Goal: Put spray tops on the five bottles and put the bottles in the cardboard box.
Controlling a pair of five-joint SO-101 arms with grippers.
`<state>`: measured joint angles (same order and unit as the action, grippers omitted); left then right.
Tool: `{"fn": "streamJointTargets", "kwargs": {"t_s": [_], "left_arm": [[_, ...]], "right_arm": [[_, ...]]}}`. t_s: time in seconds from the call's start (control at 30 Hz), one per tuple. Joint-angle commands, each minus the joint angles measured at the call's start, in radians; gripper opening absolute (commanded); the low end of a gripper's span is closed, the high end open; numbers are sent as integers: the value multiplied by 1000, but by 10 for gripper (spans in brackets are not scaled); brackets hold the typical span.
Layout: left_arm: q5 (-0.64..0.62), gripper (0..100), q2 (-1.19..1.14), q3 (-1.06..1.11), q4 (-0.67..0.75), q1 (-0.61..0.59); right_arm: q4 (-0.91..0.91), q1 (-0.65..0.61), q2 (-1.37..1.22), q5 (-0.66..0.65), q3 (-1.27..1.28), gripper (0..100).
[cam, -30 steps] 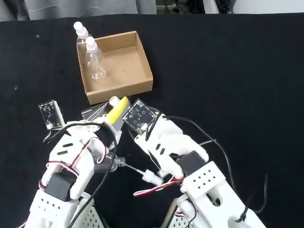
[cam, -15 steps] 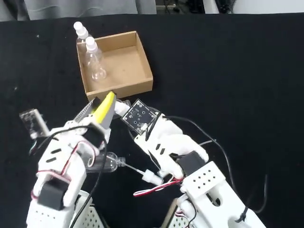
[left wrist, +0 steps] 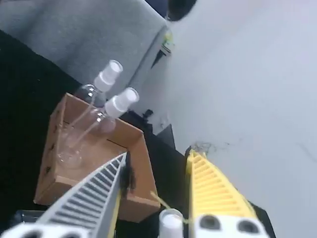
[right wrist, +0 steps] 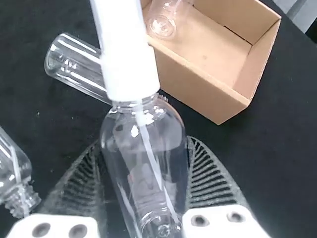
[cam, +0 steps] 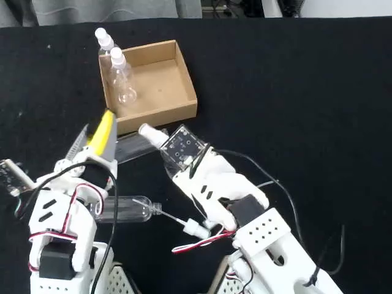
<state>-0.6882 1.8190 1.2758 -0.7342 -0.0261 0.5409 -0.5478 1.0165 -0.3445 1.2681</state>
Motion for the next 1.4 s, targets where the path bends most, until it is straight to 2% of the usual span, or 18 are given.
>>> {"fn": "streamJointTargets", "kwargs": {"t_s": [0.0,0.23,0.43,0.53,0.73,0.93,1.37], "left_arm": [[-21,180,5,-62,32,-47],[-28,173,5,-38,55,-111],[-86,34,5,44,98,-136],[-86,40,5,79,175,-133],[-84,40,5,127,213,-10],[0,40,5,120,213,136],[229,39,5,125,210,262]], "right_arm": [[-25,-5,39,40,-88,38],[-28,-25,151,135,-110,38],[-29,-124,328,149,-124,35],[-29,-153,357,155,-117,35],[-29,-161,357,158,-110,35],[-31,-216,363,155,-41,38],[-6,-226,366,147,18,39]]}}
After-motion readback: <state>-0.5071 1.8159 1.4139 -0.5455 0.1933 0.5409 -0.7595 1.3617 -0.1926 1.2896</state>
